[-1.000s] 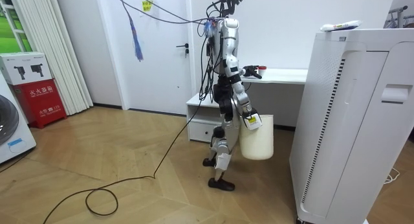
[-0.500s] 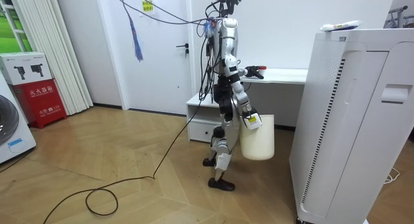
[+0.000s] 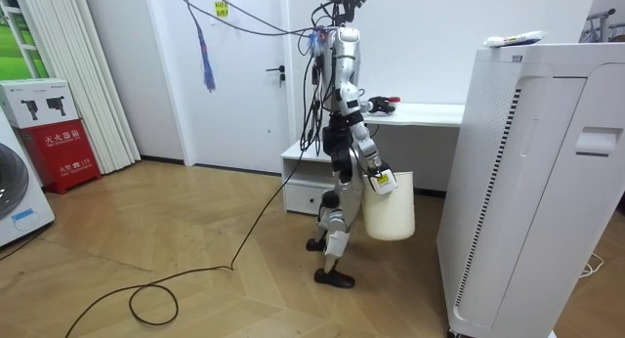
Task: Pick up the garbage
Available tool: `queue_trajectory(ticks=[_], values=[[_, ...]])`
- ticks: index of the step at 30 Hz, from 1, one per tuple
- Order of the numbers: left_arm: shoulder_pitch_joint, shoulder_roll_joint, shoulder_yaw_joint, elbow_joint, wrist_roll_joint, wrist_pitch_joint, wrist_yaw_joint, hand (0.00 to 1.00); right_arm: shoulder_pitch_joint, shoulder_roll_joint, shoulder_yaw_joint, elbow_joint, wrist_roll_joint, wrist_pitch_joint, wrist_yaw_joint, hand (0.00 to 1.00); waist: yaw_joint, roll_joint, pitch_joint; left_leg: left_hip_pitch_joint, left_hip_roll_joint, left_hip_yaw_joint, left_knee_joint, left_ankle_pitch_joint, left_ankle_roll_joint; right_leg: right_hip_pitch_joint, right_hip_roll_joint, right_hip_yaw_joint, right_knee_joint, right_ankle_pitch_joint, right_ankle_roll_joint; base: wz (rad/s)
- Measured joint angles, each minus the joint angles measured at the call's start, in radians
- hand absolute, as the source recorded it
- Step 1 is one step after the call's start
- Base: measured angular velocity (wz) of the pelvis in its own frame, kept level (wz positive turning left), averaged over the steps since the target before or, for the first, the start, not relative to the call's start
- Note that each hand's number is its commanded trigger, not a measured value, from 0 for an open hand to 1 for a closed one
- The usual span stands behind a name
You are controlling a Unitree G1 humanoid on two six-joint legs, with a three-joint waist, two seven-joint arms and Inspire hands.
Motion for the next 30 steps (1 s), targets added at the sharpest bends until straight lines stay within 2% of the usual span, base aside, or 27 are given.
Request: queue_trajectory(ticks=[6,12,16,20,21,22,25,30], values=[[-0.001,0.001,-0.002,0.003,-0.028,0.000,0.001,1.00,-0.001,0.000,0.003,-0.005,0.001,-0.001,-0.004,1.00,-0.018,0.011,0.0065,0.000,-0.003,0.000,0.003,0.002,0.003,0.001,-0.003,0.001,-0.001,0.001,0.001,0.00],[-0.001,-0.004,-0.043,0.003,-0.047,0.010,-0.021,1.00,-0.002,-0.001,0.011,-0.010,0.004,-0.001,-0.013,1.00,-0.027,0.025,0.0065,-0.002,-0.004,0.011,0.008,0.002,0.003,-0.001,-0.005,0.002,-0.001,0.003,0.006,-0.03],[-0.018,-0.024,-0.120,-0.003,-0.053,0.010,-0.104,1.00,-0.001,-0.002,0.018,-0.021,0.002,-0.001,-0.016,1.00,-0.028,0.034,-0.0030,-0.003,0.000,0.042,0.005,0.002,0.003,-0.014,-0.002,0.022,0.004,0.006,0.007,-0.13],[-0.042,-0.032,-0.217,-0.026,-0.051,0.024,-0.183,1.00,-0.009,0.003,0.031,-0.040,0.000,-0.001,-0.014,1.00,-0.049,0.036,-0.0045,-0.010,0.001,0.048,0.005,0.002,0.003,-0.027,-0.001,0.028,0.011,0.008,0.007,-0.10],[-0.042,-0.033,-0.248,-0.048,-0.052,0.030,-0.214,1.00,-0.017,0.003,0.033,-0.044,0.000,-0.001,-0.012,1.00,-0.053,0.037,-0.0051,-0.016,0.003,0.060,0.007,0.002,0.003,-0.040,-0.001,0.036,0.019,0.008,0.007,-0.29],[-0.042,-0.034,-0.279,-0.070,-0.052,0.037,-0.243,1.00,-0.029,0.001,0.047,-0.045,0.000,-0.001,-0.013,1.00,-0.049,0.037,-0.0049,-0.020,0.007,0.093,0.009,0.002,0.003,-0.055,0.001,0.056,0.025,0.009,0.006,-0.47],[-0.041,-0.037,-0.313,-0.116,-0.050,0.053,-0.311,1.00,-0.042,-0.003,0.073,-0.078,-0.006,-0.001,-0.018,1.00,-0.050,0.034,-0.0036,-0.024,0.015,0.136,0.015,0.002,0.003,-0.091,0.002,0.082,0.050,0.009,0.005,-0.43],[-0.042,-0.036,-0.331,-0.152,-0.012,0.054,-0.403,1.00,-0.105,-0.011,0.073,-0.089,-0.050,-0.001,-0.019,1.00,-0.051,0.032,-0.0016,-0.017,0.016,0.187,0.014,0.002,0.003,-0.119,-0.001,0.075,0.073,0.013,-0.001,-0.35]])
